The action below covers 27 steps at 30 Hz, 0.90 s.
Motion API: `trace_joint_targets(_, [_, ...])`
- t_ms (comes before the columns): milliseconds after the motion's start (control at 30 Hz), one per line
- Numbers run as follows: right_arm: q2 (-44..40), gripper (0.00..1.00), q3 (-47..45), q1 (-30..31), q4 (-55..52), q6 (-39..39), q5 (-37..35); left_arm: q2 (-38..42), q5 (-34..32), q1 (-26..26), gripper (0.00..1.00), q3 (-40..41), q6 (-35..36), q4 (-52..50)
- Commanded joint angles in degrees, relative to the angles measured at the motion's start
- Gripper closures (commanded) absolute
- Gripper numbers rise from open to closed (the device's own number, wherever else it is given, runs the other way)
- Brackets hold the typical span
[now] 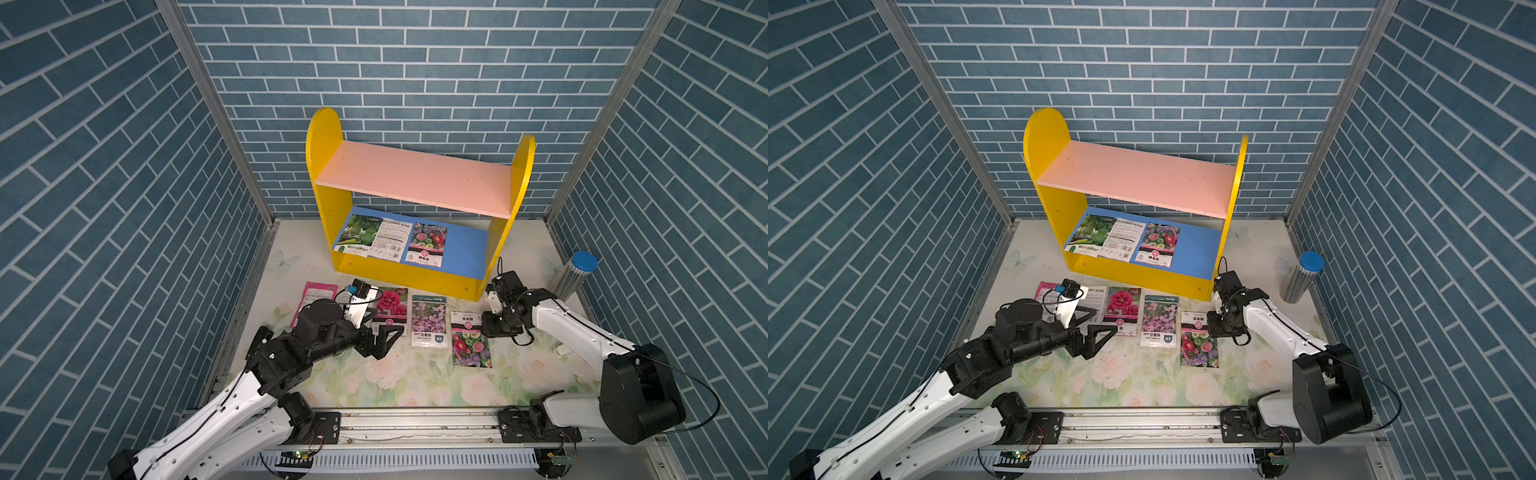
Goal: Take the seed bag off the shelf
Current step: Place the seed packet at the center of the board.
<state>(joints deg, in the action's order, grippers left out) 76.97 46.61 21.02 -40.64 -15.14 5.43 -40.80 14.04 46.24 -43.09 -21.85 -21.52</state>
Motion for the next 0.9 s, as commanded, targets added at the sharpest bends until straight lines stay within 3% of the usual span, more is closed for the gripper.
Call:
trace_joint_targets(0, [-1.38, 0.51, 2.3, -0.19, -3.34, -1.44, -6.47, -0.51, -0.69, -0.01, 0.0, 0.55, -0.14, 1.21])
trace_joint_targets(100, [-4.84, 0.47, 3.05, -0.16, -3.41, -1.91, -6.53, -1.33, -1.03, -0.01, 0.0, 0.29, -0.6, 1.67])
trace_joint_targets(233, [-13.51, 0.33, 1.38, 0.1, 2.1, -1.13, 3.44, -2.97, -2.1, -0.01, 0.0, -0.04, -1.84, 3.68])
trace_joint_targets(333, [-19.52, 0.12, 0.15, 0.74, 7.21, -1.68, 9.65, -4.91, -3.9, -0.01, 0.0, -0.54, -2.88, 5.76])
trace_joint_targets(400, [-21.6, 0.03, 0.1, 2.11, 9.78, -2.88, 11.15, -6.35, -5.35, -0.01, 0.0, -1.29, -3.45, 7.09])
trace_joint_targets(667, [-21.36, 0.0, 2.74, 15.82, 16.3, -6.17, -0.73, -11.35, -7.35, -0.01, 0.0, -4.93, -4.19, 7.69])
trace_joint_targets(867, [-17.63, 0.0, 4.44, 21.66, 22.85, -5.08, -7.93, -10.45, -9.7, -0.01, 0.0, -5.17, -4.15, 5.79])
